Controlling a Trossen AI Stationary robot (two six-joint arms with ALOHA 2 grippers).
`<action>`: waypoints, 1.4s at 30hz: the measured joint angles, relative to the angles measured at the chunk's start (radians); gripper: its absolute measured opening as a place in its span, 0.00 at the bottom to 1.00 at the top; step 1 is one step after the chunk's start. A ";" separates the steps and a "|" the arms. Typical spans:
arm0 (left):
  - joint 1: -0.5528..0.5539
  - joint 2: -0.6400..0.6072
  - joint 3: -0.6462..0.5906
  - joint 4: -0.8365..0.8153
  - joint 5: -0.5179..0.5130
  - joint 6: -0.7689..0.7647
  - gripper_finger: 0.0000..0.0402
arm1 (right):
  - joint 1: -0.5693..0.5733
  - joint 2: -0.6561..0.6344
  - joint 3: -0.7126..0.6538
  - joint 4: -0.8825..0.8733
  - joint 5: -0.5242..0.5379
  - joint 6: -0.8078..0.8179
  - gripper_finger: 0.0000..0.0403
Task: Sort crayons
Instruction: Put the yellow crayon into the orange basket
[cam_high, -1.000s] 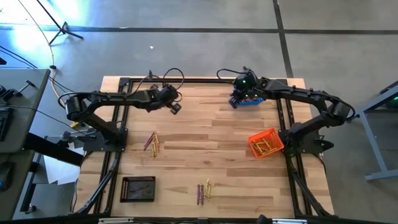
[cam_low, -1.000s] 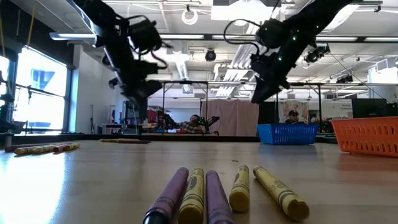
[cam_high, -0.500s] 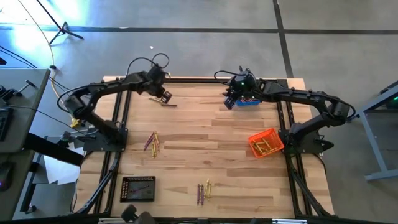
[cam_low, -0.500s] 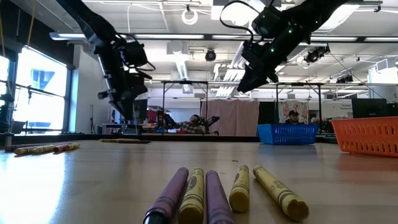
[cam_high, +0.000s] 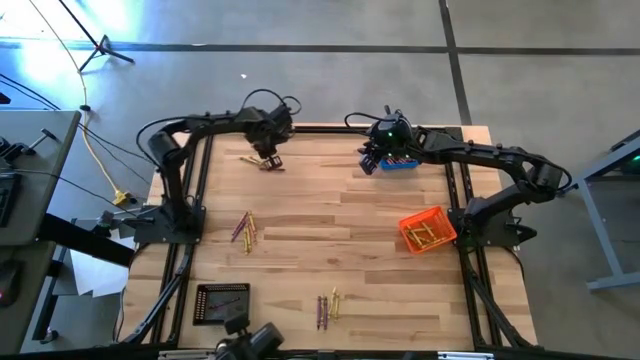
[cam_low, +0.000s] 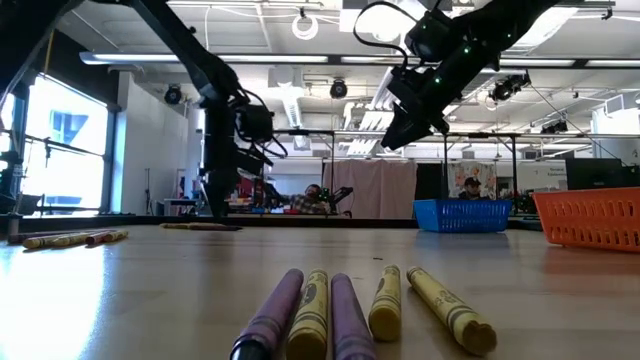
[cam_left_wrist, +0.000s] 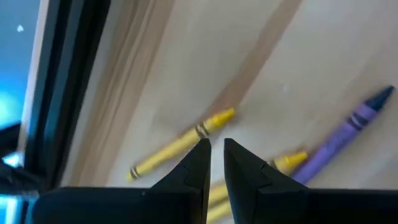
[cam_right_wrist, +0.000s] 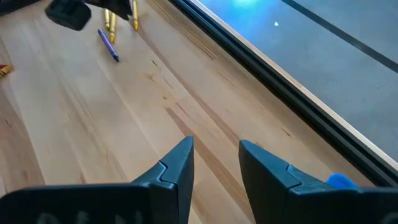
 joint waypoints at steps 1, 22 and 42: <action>-0.003 0.017 0.016 -0.003 -0.005 0.011 0.09 | 0.000 0.000 0.000 0.000 0.000 0.000 0.28; -0.007 0.063 0.084 -0.105 -0.075 0.291 0.09 | 0.000 0.000 0.000 0.002 0.000 0.000 0.28; -0.007 0.135 0.087 -0.086 -0.077 0.274 0.09 | 0.000 0.000 0.000 0.003 0.000 0.000 0.28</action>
